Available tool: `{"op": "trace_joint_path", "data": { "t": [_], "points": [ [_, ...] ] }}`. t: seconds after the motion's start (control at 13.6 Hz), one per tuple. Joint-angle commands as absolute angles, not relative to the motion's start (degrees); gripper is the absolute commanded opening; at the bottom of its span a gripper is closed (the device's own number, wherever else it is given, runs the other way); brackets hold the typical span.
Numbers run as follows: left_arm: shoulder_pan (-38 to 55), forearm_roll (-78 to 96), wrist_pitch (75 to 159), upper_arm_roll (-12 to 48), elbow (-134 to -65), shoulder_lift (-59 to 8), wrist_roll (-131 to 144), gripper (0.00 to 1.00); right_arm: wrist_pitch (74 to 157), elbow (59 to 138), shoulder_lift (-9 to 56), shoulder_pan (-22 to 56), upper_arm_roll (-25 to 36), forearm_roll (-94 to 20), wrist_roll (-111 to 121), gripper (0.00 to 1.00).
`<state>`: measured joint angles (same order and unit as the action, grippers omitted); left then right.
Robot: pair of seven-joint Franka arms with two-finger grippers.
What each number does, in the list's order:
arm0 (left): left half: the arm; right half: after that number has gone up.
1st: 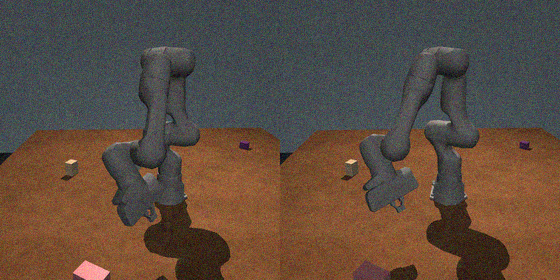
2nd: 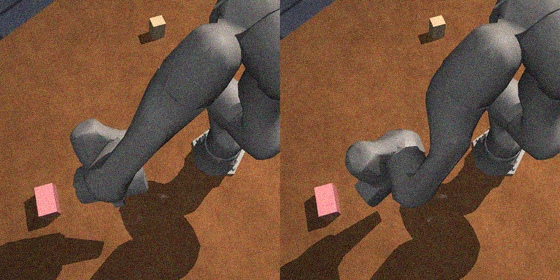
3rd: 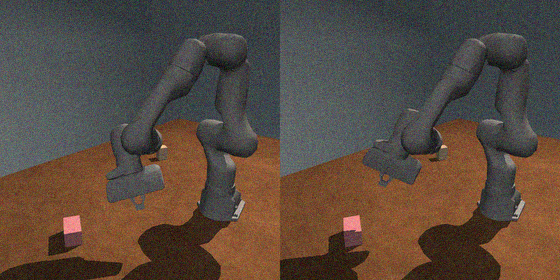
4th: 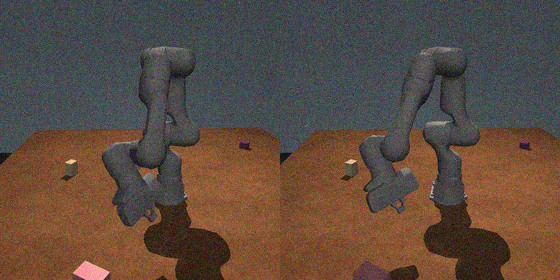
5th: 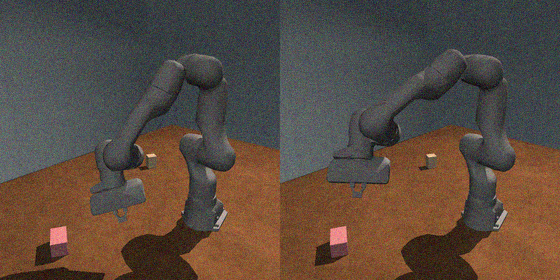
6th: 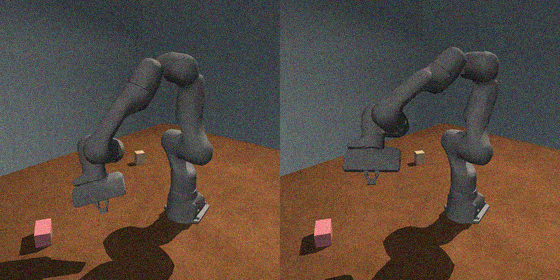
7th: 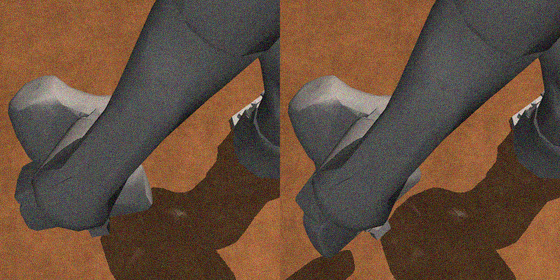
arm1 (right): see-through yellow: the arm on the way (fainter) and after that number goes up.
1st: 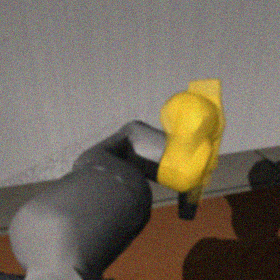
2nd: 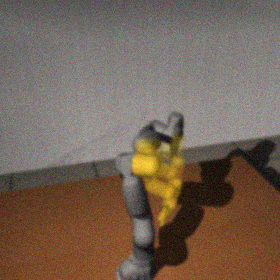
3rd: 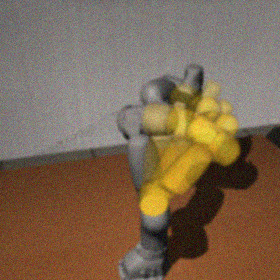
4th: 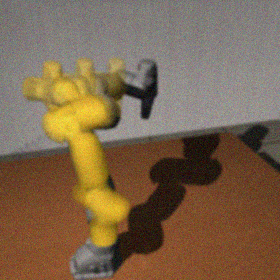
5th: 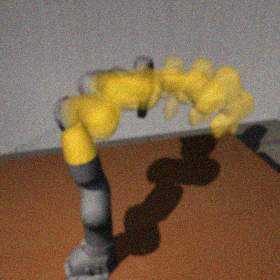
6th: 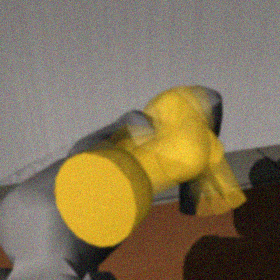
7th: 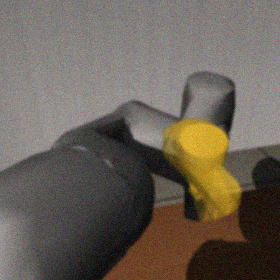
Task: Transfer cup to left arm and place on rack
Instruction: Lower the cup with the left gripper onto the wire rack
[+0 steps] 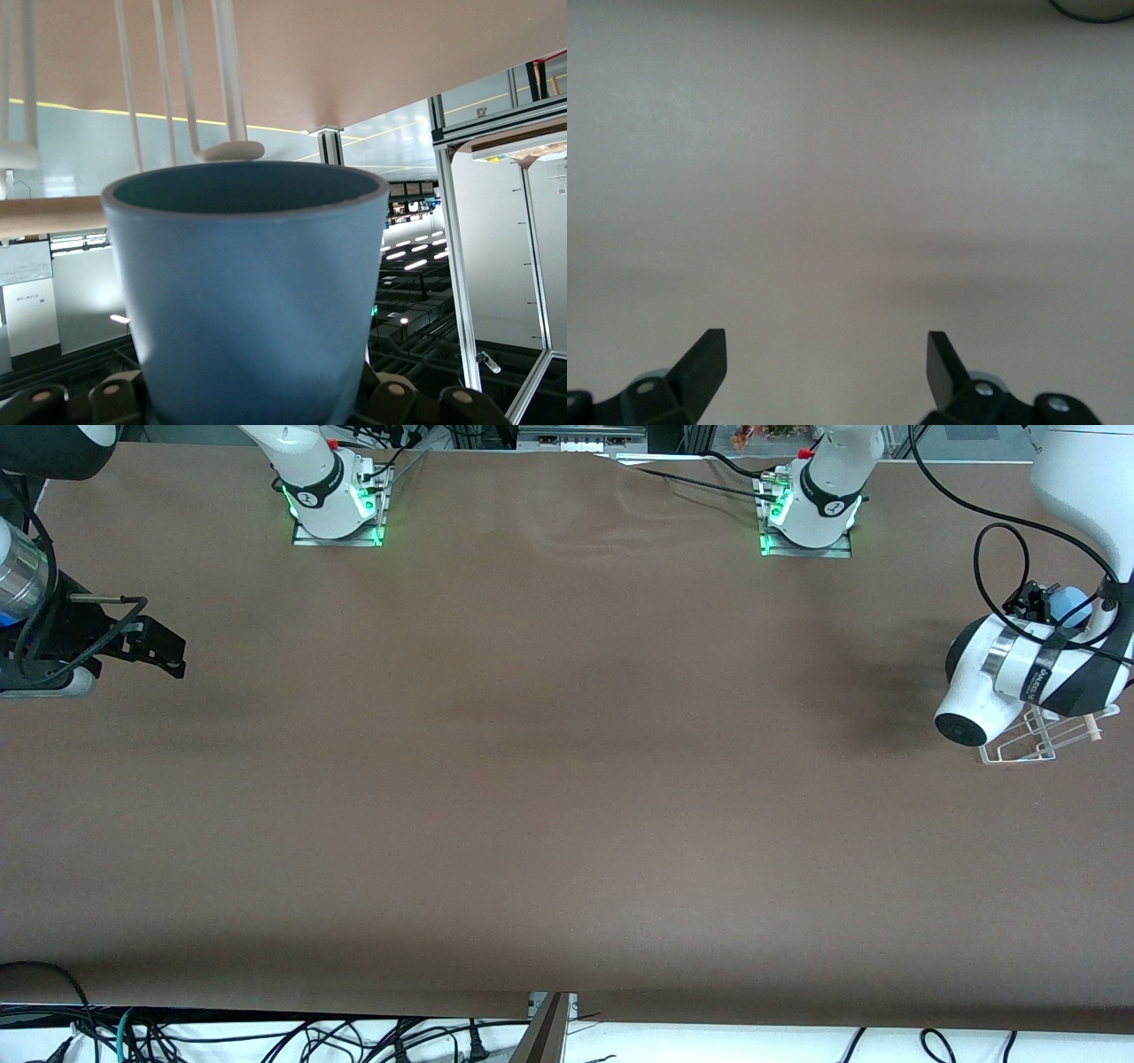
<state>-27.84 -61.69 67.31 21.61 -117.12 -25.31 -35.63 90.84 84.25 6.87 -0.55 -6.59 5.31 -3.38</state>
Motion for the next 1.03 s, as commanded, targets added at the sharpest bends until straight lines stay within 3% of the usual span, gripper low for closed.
{"op": "trace_joint_path", "data": {
  "t": [0.0,0.66,0.74,0.81,0.88,0.96],
  "points": [
    [-28.6,-63.8,67.4,21.6,-117.2,-26.4,-34.6,0.00,91.3,84.9,6.3,-0.9,-7.0,5.7,-2.5,1.00],
    [-29.5,-65.0,67.8,21.6,-116.5,-27.4,-33.8,0.00,91.4,84.8,6.3,-1.0,-6.9,5.7,-2.5,1.00],
    [-29.4,-65.0,67.8,21.6,-116.5,-27.5,-33.5,0.10,91.4,84.8,6.3,-1.0,-6.9,5.7,-2.5,1.00],
    [-29.4,-65.0,67.8,21.7,-116.5,-27.6,-33.2,0.76,91.4,84.8,6.3,-1.0,-6.9,5.7,-2.5,1.00],
    [-29.3,-65.0,67.8,21.7,-116.4,-27.7,-33.1,1.00,91.4,84.8,6.3,-1.0,-6.9,5.7,-2.5,1.00],
    [-29.0,-65.0,67.2,21.8,-115.4,-27.7,-33.1,1.00,91.3,84.8,6.3,-1.0,-6.9,5.7,-2.5,1.00]
  ]
}}
